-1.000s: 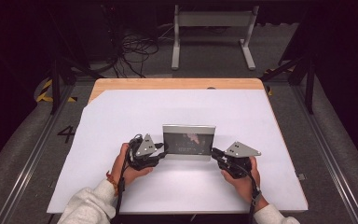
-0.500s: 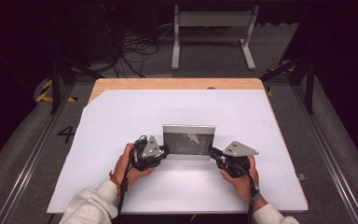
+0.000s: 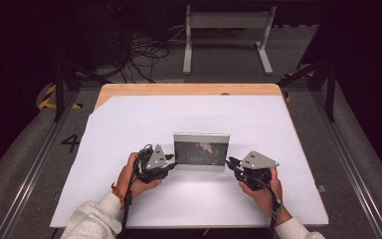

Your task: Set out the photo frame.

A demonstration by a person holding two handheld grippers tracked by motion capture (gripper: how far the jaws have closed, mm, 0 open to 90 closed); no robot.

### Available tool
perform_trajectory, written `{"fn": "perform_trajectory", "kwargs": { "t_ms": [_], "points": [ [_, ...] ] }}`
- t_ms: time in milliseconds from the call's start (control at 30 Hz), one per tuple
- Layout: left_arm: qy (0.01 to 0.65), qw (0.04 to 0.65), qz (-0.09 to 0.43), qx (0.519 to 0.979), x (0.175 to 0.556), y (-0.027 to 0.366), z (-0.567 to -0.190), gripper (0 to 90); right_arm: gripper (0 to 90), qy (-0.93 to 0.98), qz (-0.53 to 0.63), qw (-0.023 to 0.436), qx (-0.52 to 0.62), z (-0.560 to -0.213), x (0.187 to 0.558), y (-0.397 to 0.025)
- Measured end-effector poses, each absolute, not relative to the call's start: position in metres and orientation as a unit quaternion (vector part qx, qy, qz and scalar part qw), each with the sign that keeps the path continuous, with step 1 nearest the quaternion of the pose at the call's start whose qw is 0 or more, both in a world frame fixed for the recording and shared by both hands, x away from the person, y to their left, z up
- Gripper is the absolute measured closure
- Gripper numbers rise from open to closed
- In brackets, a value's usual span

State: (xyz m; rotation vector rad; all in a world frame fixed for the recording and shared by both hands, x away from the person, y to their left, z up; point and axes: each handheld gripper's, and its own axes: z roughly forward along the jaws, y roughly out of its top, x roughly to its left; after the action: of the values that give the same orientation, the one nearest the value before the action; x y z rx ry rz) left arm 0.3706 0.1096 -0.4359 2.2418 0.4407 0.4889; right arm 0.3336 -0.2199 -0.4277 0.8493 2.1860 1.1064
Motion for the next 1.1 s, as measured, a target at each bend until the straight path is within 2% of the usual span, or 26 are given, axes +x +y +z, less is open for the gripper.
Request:
{"fn": "perform_trajectory", "kwargs": {
  "t_ms": [200, 433, 700, 1100],
  "points": [
    [0.181, 0.388, 0.194, 0.883, 0.371, 0.113, -0.435, 64.2, 77.2, 0.818, 0.390, 0.296, 0.302, -0.424, 0.330, -0.224],
    [0.185, 0.386, 0.191, 0.883, 0.369, 0.119, -0.436, 59.4, 73.9, 0.821, 0.396, 0.276, 0.304, -0.426, 0.329, -0.232],
    [0.192, 0.387, 0.189, 0.882, 0.364, 0.132, -0.436, 54.7, 69.9, 0.826, 0.391, 0.274, 0.300, -0.426, 0.327, -0.232],
    [0.189, 0.383, 0.185, 0.885, 0.355, 0.144, -0.440, 40.0, 59.2, 0.836, 0.380, 0.270, 0.288, -0.429, 0.324, -0.226]
  ]
}}
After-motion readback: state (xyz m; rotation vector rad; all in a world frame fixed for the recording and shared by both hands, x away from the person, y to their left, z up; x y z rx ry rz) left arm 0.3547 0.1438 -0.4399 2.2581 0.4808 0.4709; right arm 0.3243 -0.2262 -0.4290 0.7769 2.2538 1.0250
